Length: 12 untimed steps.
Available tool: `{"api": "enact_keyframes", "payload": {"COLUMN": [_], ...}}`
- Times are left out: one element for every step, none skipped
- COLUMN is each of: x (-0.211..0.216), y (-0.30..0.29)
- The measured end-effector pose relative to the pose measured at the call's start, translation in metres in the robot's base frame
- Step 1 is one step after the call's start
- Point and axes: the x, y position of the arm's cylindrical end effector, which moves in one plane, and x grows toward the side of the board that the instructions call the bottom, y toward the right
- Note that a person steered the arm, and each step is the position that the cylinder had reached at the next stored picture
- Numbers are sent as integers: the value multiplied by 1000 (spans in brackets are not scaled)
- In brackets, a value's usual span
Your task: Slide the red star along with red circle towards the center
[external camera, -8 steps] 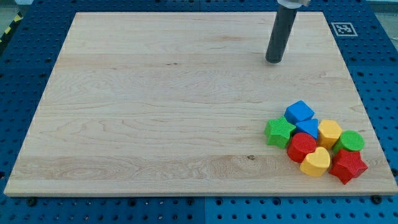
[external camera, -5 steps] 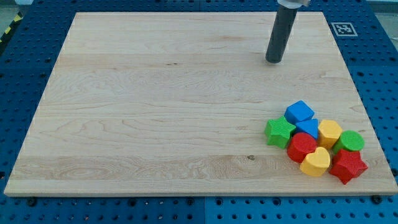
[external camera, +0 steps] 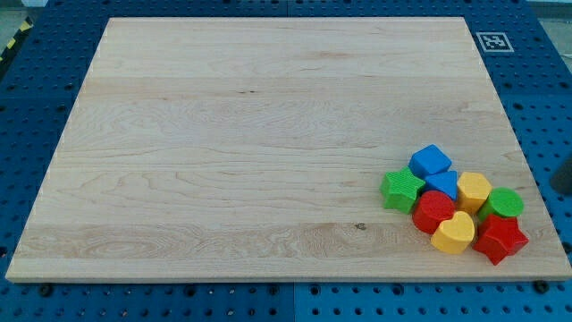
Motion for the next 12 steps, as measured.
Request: {"api": "enact_keyframes", "payload": {"x": [26,48,61,61,61,61,59,58,55,55,52,46], "y": [0,-7,-21,-22,-41,-72,-87,-100,-114,-131,-144,-159]}}
